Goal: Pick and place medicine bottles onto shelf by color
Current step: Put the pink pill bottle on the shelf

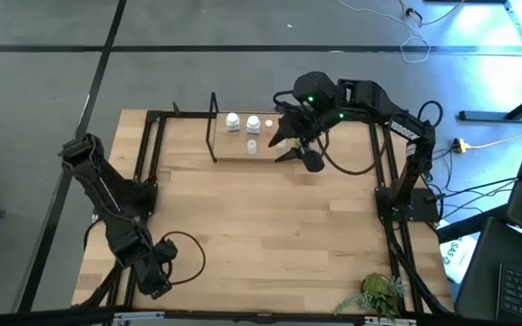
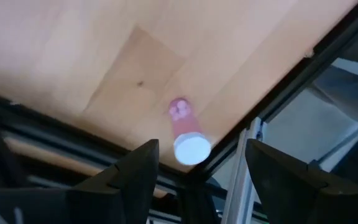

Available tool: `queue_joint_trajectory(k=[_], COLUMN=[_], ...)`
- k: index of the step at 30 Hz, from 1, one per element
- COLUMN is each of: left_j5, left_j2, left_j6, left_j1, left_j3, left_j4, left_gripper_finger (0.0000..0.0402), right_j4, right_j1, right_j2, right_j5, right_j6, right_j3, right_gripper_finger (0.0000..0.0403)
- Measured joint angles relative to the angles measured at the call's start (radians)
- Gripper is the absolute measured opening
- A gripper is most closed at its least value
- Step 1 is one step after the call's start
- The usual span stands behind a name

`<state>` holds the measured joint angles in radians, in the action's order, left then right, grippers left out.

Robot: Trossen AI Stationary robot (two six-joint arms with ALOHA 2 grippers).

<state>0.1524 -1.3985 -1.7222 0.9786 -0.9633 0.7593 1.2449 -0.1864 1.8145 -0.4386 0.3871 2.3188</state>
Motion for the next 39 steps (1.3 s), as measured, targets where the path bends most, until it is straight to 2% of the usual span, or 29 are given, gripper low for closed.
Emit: queue_joint_trajectory(k=[6, 25, 39], left_j5=[0.061, 0.045, 0.044], left_j2=[-0.028, -0.17, -0.176], left_j6=[-0.014, -0.048, -0.056], left_j1=[0.029, 0.044, 0.053], left_j3=[0.039, 0.045, 0.045], left_j4=[-0.035, -0.102, -0.127], left_gripper_finger=[0.0234, 0.0234, 0.0234], right_j4=[0.0, 0.001, 0.001], right_j1=[0.0, 0.0, 0.0], right_j2=[0.0, 0.0, 0.0], right_j5=[0.0, 0.0, 0.0], right_j6=[0.0, 0.01, 0.01], right_j3=[0.0, 0.0, 0.0], right_gripper_finger=[0.0213, 0.0213, 0.0213])
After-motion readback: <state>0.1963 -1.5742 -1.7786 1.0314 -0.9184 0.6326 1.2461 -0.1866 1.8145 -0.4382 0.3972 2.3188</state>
